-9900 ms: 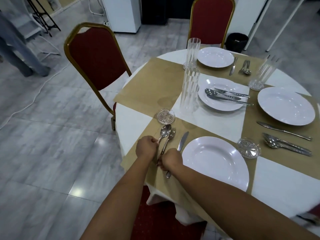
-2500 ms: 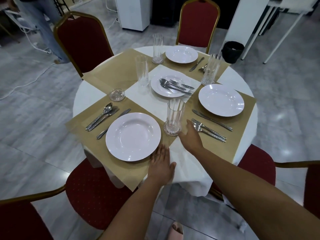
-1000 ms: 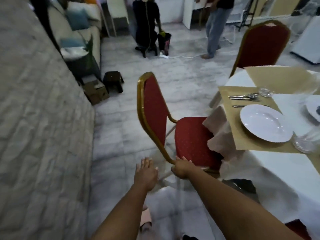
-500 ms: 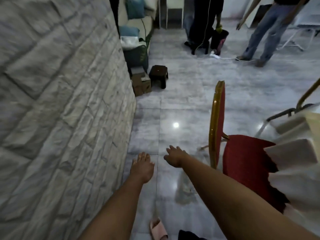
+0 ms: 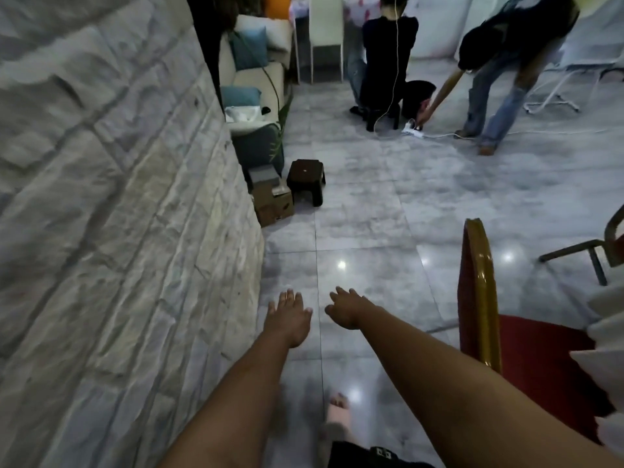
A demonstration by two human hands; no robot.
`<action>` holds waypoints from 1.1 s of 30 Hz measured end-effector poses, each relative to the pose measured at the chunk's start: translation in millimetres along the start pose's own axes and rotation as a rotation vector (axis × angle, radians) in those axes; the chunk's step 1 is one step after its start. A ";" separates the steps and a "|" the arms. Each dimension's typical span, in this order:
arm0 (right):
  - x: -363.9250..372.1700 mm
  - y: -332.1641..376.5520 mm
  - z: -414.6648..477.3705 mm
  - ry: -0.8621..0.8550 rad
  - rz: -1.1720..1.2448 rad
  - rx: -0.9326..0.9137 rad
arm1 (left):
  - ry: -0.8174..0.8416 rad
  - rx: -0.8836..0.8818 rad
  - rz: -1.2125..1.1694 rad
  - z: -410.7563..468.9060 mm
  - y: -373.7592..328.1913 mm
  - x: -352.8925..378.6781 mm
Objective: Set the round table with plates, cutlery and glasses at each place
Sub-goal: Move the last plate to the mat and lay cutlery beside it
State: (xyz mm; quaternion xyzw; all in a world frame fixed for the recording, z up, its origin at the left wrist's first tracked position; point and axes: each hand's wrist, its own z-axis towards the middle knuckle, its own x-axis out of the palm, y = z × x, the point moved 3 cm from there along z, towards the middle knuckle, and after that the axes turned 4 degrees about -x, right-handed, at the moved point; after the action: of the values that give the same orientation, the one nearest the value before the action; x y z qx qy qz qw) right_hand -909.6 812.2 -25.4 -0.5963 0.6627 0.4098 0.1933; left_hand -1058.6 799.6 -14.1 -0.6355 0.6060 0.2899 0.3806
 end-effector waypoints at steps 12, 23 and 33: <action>-145.9 -60.6 123.7 -0.030 0.088 0.115 | 0.014 0.084 0.044 173.4 -44.7 -132.6; -248.6 -161.3 229.8 -0.146 0.250 0.316 | 0.019 0.283 0.213 354.4 -126.7 -217.8; -312.4 -276.0 254.3 -0.219 0.462 0.560 | 0.092 0.544 0.386 471.0 -252.5 -268.3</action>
State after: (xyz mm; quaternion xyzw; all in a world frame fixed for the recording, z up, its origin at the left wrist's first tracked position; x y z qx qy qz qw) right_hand -640.0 1219.3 -28.8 -0.3081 0.8414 0.3068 0.3209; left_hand -790.7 1334.3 -13.4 -0.3965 0.7869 0.1550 0.4466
